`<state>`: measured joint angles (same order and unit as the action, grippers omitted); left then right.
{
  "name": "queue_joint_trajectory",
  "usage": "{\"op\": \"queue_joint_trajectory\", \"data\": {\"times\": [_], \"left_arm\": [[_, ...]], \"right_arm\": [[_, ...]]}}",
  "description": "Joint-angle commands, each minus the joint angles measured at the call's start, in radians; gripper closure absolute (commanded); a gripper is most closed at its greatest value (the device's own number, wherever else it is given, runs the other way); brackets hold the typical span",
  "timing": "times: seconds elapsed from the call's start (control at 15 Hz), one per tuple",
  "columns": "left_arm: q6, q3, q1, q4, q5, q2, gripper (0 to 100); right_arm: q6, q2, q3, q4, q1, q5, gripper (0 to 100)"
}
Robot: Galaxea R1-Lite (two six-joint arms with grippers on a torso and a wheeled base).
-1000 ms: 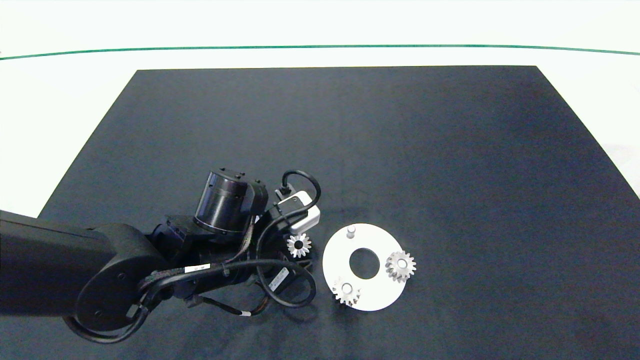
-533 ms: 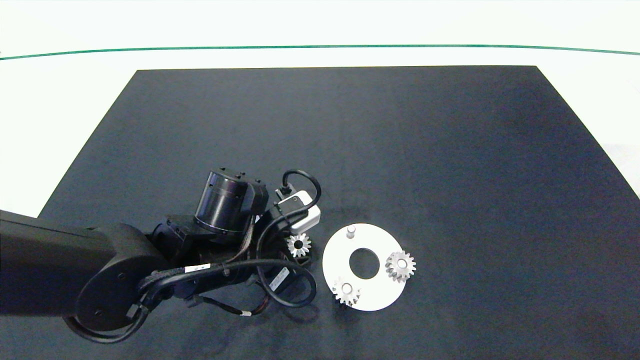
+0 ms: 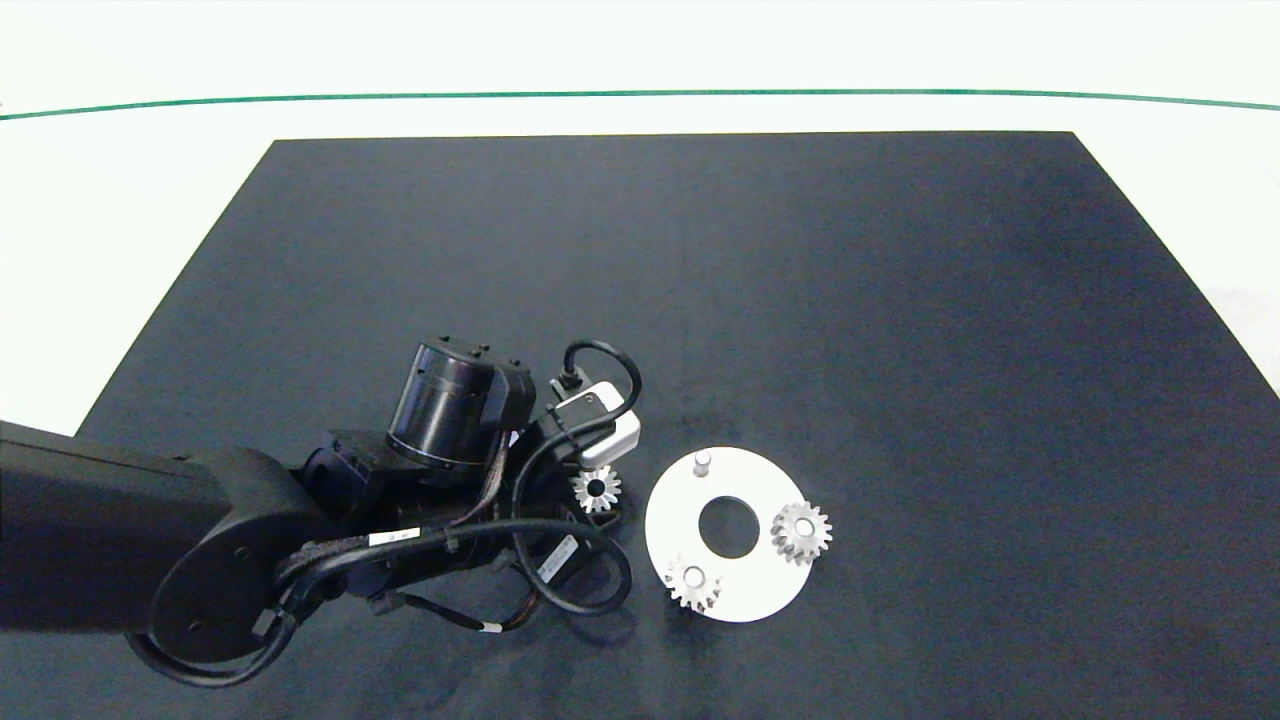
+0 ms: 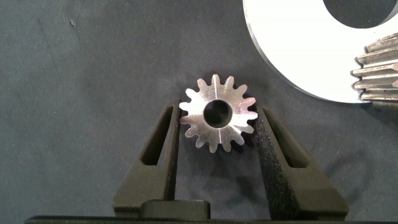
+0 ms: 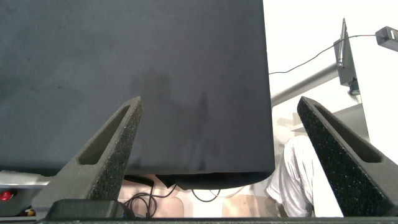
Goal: Install three planetary gears onto the carrier pins
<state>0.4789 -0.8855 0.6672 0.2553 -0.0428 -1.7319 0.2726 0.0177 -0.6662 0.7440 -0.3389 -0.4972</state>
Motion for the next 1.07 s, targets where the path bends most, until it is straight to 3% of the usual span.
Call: {"op": "queue_joint_trajectory", "data": {"times": [0.07, 0.73, 1.07], "left_arm": [[0.003, 0.003, 0.000, 0.001, 0.000, 0.000, 76], [0.003, 0.020, 0.003, 0.028, -0.002, 0.008, 96], [0.006, -0.039, 0.052, 0.015, -0.011, 0.032, 96]], "right_arm": [[0.002, -0.001, 0.000, 0.008, 0.000, -0.003, 0], [-0.003, 0.033, 0.092, 0.009, -0.011, 0.011, 0], [-0.003, 0.031, 0.089, 0.009, -0.011, 0.009, 0]]}}
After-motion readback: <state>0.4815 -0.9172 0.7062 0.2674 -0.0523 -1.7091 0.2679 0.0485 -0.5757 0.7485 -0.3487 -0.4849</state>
